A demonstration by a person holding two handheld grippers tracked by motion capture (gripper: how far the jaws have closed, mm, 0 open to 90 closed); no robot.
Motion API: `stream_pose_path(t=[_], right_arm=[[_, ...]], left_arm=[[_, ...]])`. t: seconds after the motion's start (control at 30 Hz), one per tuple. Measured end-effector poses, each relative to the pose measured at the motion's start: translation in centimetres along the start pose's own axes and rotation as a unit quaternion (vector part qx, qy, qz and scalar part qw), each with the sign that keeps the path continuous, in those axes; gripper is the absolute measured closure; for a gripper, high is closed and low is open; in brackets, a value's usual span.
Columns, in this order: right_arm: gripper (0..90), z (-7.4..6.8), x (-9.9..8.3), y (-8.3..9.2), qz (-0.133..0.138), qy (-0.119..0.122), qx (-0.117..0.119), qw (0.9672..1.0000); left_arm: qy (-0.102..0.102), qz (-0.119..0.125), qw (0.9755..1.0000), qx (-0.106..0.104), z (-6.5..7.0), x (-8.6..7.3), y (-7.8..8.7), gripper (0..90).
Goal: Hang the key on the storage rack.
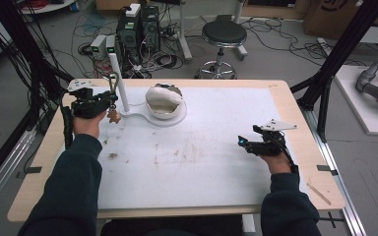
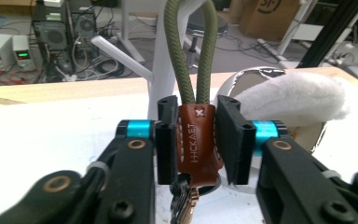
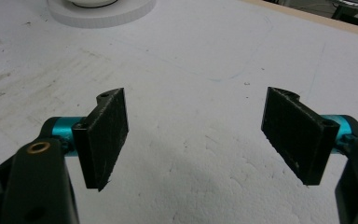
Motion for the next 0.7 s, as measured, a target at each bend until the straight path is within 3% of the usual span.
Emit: stream_pose_path(t=[0.13,0.23,0.27,0.33,0.37,0.47,0.5,0.57,0.7], right_arm=[[23.1,0.1,-0.1,0.0,0.0,0.002,0.001,1.0],[23.1,0.1,-0.1,0.1,0.001,-0.001,0.0,1.0],[23.1,0.1,-0.1,0.2,0.001,0.0,0.0,1.0],[23.1,0.1,-0.1,0.1,0.002,-0.001,-0.001,1.0],[23.1,0.1,-0.1,0.1,0.001,0.0,-0.001,1.0],[23.1,0.1,-0.1,0.1,0.0,0.005,0.001,1.0],[23.0,0.1,-0.1,0.1,-0.001,0.004,0.001,1.0],[22.8,0.1,-0.1,0.0,0.0,0.006,0.002,1.0],[22.0,0.1,-0.2,0.0,0.0,0.006,0.003,1.0]], left_arm=[[0.023,0.01,0.9993,-0.029,0.0,-1.4,0.2,53.5],[0.025,0.037,0.9979,-0.046,0.2,-2.4,0.9,45.5],[0.025,0.047,0.9976,-0.045,0.3,-2.8,1.1,39.9],[0.026,0.067,0.9965,-0.042,0.5,-3.6,1.6,13.6],[0.02,0.067,0.9962,-0.052,0.7,-4.0,1.7,11.5],[-0.015,0.063,0.9963,-0.056,1.4,-5.2,2.2,11.6],[-0.025,0.052,0.9962,-0.065,1.6,-5.5,2.3,11.6],[-0.054,0.063,0.9938,-0.074,2.1,-6.1,2.7,12.7],[-0.071,0.069,0.9908,-0.092,3.0,-7.4,3.0,12.7]])
Point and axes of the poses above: each handheld gripper's, and its own axes: y roughly backward along the jaws, x roughly out of its top, z roughly to its right, the point moved 4 cm from there along -y, roughly forward along the jaws, and after that the axes turned 12 degrees about -y, right-handed, at the moved point
